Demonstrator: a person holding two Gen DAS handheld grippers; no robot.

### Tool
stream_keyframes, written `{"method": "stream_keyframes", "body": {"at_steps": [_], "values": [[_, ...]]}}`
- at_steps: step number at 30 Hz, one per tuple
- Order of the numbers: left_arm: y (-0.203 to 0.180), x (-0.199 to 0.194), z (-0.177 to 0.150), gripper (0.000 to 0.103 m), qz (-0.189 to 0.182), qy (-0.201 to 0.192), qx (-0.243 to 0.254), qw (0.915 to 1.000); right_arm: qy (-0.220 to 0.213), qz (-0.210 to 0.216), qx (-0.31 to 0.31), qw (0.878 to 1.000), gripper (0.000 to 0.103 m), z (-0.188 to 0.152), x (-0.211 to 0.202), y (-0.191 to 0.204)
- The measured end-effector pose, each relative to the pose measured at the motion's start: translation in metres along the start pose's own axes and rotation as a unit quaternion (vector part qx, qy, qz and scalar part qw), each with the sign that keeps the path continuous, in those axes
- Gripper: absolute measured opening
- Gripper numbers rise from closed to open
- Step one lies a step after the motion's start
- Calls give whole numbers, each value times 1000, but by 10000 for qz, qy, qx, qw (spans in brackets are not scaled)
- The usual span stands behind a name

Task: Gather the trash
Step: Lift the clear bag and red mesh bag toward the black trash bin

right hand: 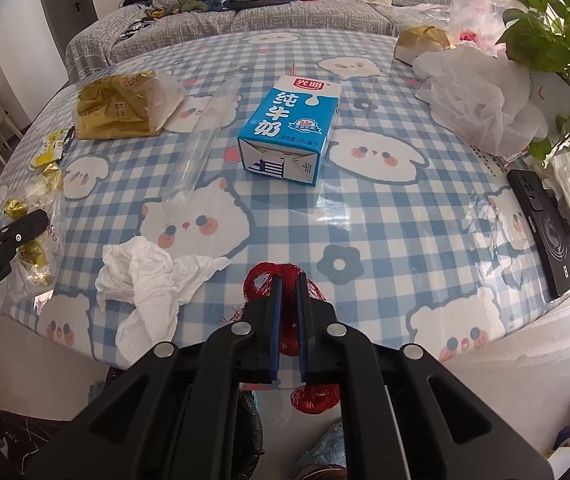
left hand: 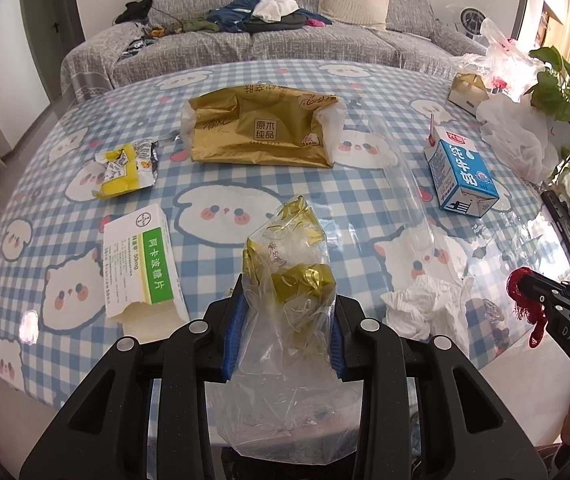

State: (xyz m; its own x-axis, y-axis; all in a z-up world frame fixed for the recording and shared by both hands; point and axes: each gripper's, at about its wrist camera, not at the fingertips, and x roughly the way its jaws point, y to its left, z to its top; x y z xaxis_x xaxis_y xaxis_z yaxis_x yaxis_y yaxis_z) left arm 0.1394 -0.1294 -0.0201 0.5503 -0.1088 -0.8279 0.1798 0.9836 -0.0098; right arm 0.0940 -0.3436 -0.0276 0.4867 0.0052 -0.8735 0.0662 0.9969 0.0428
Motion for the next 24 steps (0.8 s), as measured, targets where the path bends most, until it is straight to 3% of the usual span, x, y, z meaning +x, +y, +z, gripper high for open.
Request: {"method": "stream_keyframes", "body": {"at_steps": [24], "values": [[18,-65,-85,33,-75,-103,-236,9996,-706,270,-106,9971,6,-60,-76,33]]}}
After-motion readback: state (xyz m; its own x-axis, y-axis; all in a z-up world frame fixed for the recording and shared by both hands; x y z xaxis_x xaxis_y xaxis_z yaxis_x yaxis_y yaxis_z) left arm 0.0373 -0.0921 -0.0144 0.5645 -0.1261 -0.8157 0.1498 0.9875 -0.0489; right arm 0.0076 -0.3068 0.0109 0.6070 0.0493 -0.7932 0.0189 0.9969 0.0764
